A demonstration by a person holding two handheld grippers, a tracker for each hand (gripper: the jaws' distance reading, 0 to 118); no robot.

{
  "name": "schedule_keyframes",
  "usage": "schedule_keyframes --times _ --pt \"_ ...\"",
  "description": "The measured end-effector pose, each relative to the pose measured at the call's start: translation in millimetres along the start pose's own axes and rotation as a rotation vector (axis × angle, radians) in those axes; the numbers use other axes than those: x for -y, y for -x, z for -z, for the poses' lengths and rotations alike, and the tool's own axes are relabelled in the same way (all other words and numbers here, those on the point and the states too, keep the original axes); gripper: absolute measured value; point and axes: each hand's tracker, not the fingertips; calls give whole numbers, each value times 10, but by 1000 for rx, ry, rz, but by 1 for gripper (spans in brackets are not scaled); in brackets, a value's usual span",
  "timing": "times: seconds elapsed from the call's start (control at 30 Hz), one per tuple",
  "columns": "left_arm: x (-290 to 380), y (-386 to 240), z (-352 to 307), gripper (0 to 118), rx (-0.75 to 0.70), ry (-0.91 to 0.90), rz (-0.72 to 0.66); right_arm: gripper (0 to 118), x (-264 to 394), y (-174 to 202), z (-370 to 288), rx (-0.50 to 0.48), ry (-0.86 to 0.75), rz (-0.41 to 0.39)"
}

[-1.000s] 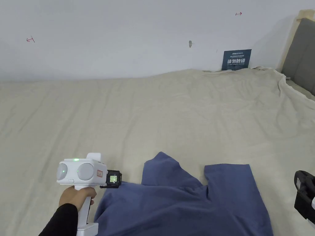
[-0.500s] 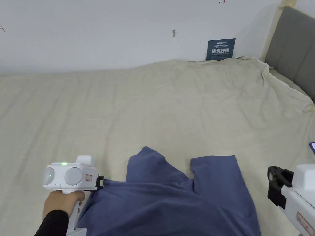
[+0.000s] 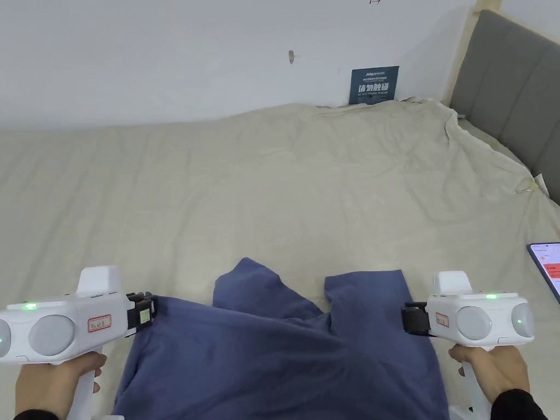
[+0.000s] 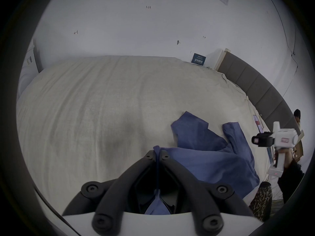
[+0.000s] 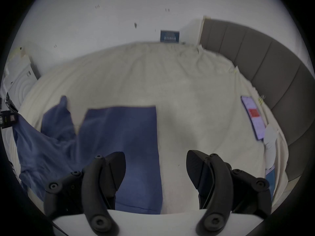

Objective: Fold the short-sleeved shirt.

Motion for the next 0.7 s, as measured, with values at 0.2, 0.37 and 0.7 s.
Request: schedule_keyframes --times 0.2,0.37,0.7 --pt "15 7 44 0 2 9 -9 49 196 186 38 -18 63 27" --pt "43 41 83 0 0 12 -20 14 178 272 -91 -19 35 -3" --pt "76 129 -73 0 7 -26 -65 1 39 100 -590 -81 -149 -8"
